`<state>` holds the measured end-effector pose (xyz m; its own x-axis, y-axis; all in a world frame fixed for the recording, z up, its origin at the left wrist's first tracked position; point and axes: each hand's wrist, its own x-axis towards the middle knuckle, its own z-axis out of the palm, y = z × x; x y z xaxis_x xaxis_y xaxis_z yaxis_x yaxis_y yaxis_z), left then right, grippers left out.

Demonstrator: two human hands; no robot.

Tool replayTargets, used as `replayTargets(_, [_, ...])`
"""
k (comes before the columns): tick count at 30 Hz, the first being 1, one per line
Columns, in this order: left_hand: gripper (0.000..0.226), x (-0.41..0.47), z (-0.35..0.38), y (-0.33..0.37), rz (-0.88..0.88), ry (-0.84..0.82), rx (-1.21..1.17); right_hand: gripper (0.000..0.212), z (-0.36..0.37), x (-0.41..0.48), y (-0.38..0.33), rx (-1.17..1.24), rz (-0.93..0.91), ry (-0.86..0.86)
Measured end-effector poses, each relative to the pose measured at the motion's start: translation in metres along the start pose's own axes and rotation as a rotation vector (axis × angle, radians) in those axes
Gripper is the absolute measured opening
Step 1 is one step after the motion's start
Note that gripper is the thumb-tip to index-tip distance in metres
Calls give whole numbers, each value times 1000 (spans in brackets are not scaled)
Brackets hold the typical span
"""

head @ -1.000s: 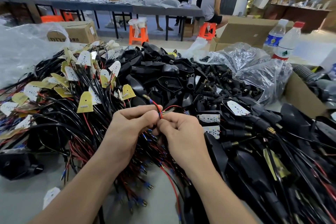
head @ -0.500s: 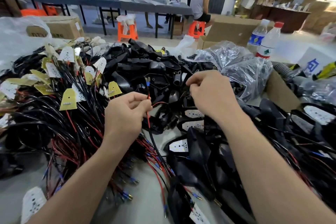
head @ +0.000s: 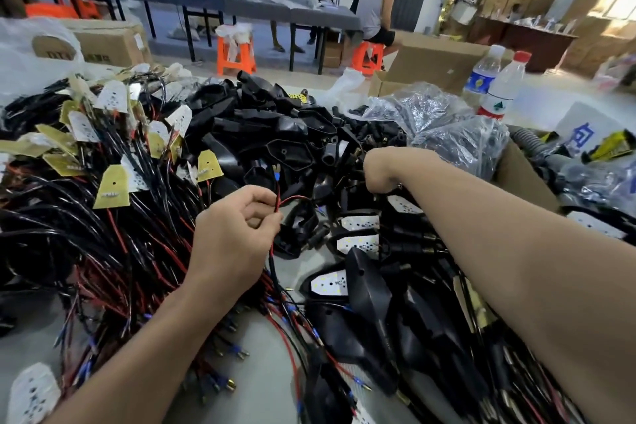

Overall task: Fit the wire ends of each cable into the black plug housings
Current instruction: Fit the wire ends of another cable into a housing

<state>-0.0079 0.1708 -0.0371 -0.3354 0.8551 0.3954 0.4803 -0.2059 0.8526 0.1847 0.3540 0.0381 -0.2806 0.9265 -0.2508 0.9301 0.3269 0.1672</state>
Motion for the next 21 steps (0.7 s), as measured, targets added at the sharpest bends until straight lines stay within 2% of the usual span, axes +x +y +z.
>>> replayTargets(6, [24, -1, -2, -1, 11, -10, 17, 20, -2, -13, -2, 6, 48, 102])
replayTargets(9, [22, -2, -2, -1, 8, 0, 15, 14, -17, -35, -14, 145, 108, 372])
replayTargets(10, [23, -2, -2, -1, -6, 11, 1, 23, -20, -42, -22, 231, 83, 439])
replayTargets(11, [25, -2, -2, -1, -18, 19, -3, 33, -22, -51, -32, 387, 38, 495])
replayTargets(14, [28, -3, -2, 1, -26, 28, 6, 41, -16, -87, -72, 1235, -109, 545])
replayTargets(17, [30, -5, -4, 4, -24, 68, 78, 42, 9, -113, -109, 1948, -147, 399])
replayTargets(18, [30, -7, -6, 5, -28, 86, 106, 41, 19, -117, -117, 2074, -140, 376])
replayTargets(21, [27, -12, -13, 10, -18, 149, 181, 32, 44, -122, -128, 2167, -75, 455])
